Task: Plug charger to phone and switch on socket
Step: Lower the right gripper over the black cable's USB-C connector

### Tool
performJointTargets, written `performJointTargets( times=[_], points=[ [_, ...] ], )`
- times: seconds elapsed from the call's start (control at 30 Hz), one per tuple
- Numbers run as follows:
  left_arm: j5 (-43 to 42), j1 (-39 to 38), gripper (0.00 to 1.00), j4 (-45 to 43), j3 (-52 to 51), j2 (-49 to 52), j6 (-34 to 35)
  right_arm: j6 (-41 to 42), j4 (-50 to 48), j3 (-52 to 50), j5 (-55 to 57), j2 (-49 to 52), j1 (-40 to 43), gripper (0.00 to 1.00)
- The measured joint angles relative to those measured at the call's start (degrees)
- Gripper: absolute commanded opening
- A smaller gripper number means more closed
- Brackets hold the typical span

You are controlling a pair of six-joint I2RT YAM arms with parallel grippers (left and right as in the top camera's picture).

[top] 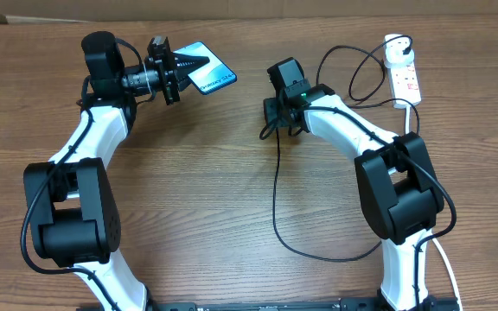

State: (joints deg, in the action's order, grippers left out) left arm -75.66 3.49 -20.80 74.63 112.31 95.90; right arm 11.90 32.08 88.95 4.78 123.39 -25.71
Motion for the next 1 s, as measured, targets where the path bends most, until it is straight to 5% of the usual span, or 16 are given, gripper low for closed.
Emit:
performJointTargets(
  times=[1.0],
  points=[
    [-0.24,0.00,0.04,0.00,0.00,0.00,0.00,-0.94,-3.54,0.31,5.33,3.45,-2.45,0.31]
  ],
)
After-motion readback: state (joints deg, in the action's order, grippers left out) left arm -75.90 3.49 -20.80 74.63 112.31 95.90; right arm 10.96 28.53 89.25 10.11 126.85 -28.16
